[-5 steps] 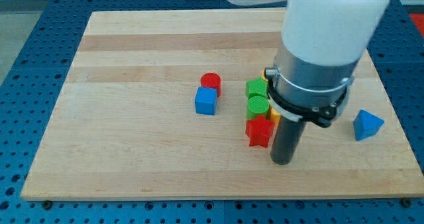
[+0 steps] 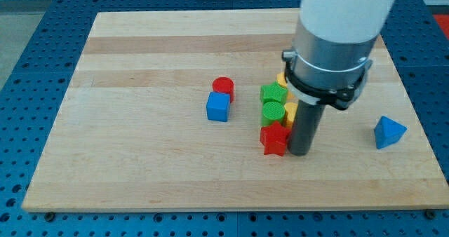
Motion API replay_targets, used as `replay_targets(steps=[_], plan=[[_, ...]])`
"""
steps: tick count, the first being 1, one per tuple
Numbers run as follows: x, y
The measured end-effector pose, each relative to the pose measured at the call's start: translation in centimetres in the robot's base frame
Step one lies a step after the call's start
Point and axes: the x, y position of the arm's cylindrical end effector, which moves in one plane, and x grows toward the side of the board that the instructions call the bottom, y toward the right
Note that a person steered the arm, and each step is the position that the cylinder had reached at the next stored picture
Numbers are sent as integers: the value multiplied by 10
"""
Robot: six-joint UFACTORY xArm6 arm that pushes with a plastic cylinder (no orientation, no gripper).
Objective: Push the red star bottom of the blue cube
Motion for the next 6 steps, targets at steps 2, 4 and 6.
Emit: replay_targets(steps=[2, 4, 6], plan=[[0, -54], [-11, -108], [-37, -124]])
